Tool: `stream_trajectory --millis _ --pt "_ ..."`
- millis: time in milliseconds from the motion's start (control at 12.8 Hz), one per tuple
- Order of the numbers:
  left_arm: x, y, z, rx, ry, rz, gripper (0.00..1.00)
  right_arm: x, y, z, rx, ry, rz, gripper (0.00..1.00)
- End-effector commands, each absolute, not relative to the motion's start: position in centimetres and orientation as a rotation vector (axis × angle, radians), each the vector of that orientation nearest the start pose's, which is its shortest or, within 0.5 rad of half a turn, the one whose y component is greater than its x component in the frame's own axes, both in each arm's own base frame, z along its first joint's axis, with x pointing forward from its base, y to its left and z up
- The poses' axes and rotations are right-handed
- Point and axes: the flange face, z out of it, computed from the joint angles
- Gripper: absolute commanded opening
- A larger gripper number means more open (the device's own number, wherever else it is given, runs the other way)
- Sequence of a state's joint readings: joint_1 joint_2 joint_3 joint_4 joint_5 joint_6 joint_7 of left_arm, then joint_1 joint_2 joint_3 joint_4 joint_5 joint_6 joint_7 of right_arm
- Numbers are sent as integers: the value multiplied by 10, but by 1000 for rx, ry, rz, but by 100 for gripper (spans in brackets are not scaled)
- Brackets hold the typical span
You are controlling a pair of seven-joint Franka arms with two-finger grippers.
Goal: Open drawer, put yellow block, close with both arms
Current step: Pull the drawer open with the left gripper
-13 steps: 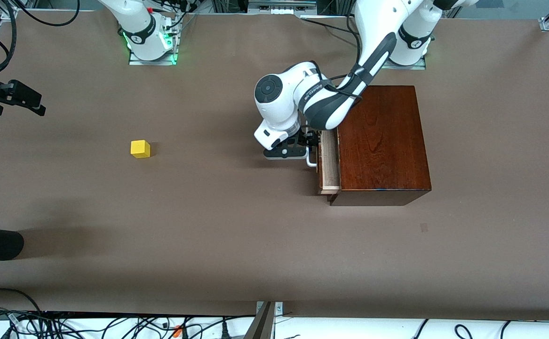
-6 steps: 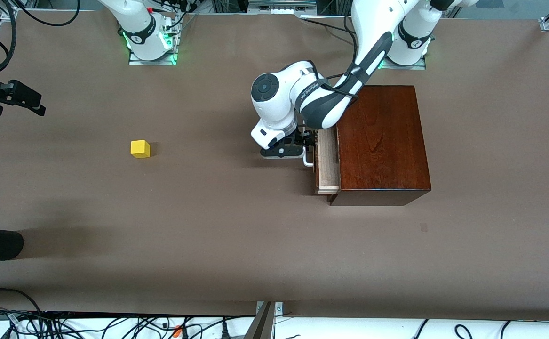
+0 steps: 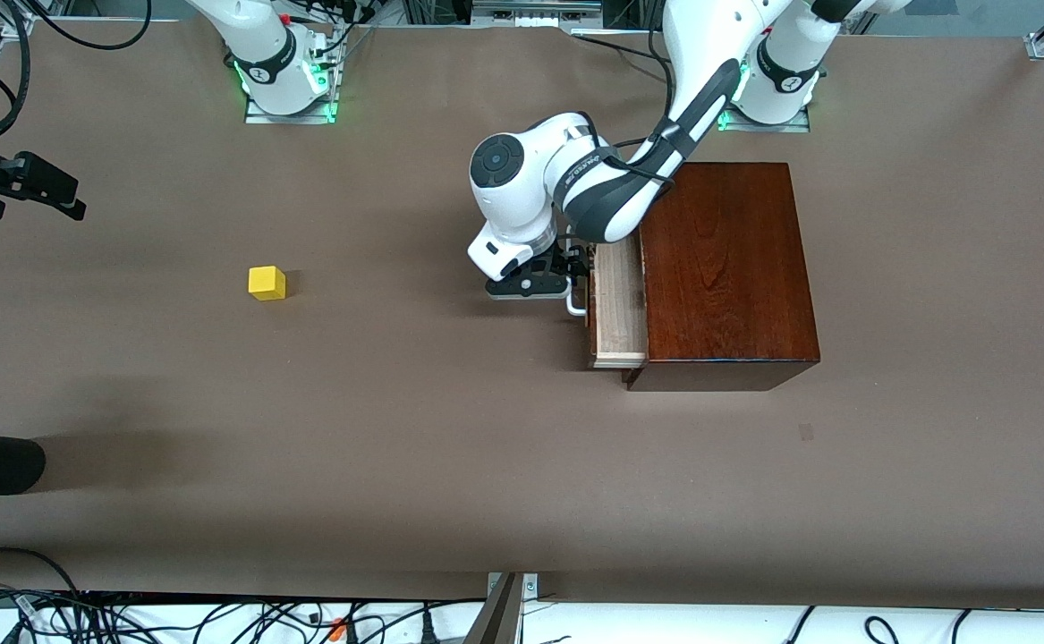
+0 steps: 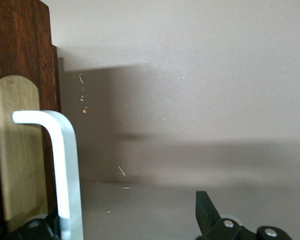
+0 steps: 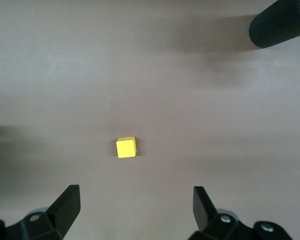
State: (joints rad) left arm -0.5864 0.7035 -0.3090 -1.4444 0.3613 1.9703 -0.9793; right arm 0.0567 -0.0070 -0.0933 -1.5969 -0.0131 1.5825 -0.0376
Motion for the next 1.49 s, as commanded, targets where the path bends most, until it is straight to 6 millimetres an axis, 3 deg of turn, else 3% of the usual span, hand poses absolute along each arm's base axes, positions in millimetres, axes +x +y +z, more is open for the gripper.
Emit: stream_trajectory --millis 0,313,470,783,939,1096,1174,1252,1409 --pt "477 -550 262 -3124 -76 40 100 552 -21 623 -3139 17 2 100" --pt "463 -565 255 -3125 -96 48 100 553 -23 622 -3141 22 2 100" --pt "451 -582 250 -3131 -122 48 100 552 -21 623 -3141 14 0 100" --pt "451 -579 258 -3101 -90 33 100 552 -4 615 -3139 -29 29 100" --pt "458 -567 274 -3036 -51 76 100 548 5 606 -3136 -53 62 100" --pt "468 -563 297 -3022 -38 98 100 541 23 598 -3127 22 85 100" --pt "469 -564 297 -3026 -41 100 100 535 42 593 -3132 35 88 100" --pt "468 -563 293 -3021 -45 106 100 526 48 586 -3134 31 71 100" --pt "469 -565 282 -3029 -40 110 100 503 47 567 -3132 31 2 100"
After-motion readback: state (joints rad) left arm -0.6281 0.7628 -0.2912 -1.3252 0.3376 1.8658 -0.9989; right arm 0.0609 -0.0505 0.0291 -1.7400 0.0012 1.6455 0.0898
